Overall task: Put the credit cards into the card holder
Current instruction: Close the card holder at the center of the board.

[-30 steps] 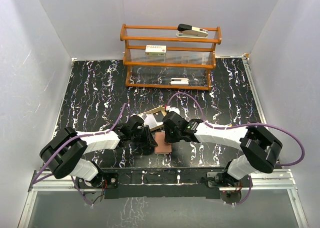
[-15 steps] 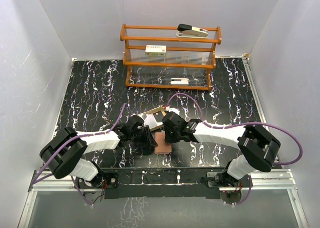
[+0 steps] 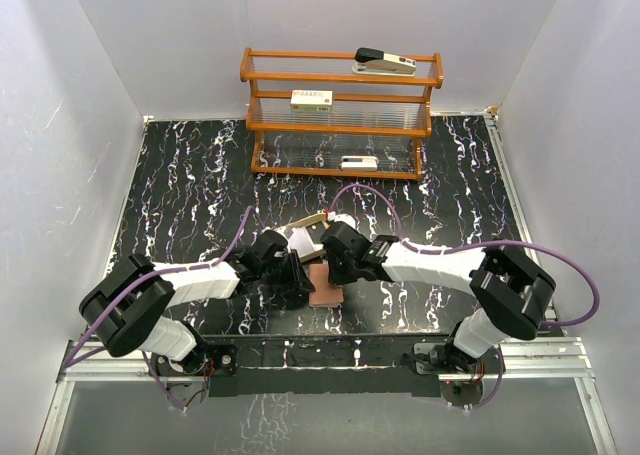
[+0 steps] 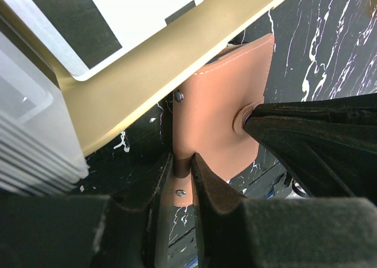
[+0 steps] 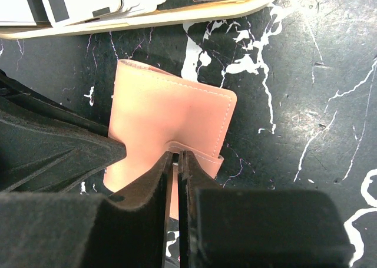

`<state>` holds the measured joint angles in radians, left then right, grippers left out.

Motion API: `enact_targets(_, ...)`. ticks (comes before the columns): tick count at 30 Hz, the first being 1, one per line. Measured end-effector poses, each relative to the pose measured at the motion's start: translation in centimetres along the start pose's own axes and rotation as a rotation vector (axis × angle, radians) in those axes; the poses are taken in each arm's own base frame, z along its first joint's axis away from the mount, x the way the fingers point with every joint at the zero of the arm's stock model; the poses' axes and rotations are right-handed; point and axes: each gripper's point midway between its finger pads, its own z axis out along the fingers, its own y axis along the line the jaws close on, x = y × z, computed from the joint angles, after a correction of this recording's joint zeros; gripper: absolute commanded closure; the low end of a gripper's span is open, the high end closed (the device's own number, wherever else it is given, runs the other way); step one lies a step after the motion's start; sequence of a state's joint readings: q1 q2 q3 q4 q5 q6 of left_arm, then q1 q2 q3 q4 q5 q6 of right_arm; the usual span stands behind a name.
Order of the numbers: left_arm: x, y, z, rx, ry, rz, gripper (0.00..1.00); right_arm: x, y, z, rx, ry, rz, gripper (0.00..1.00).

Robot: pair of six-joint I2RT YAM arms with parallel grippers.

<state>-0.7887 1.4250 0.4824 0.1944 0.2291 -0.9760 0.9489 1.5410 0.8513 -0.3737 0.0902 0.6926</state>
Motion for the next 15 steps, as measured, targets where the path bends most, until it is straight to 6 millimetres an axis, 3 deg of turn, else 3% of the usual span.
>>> enact_targets(9,0.0,0.0,-0.1,-0.003,-0.004,-0.005,0.83,0.0,0.1,-0.2,0.027,-0.035,-0.031,0.90)
enact_targets(15,-0.1,0.6,-1.1,-0.051,-0.025,0.000,0.66,-0.8,0.1,-1.3,0.078,-0.033,-0.076,0.73)
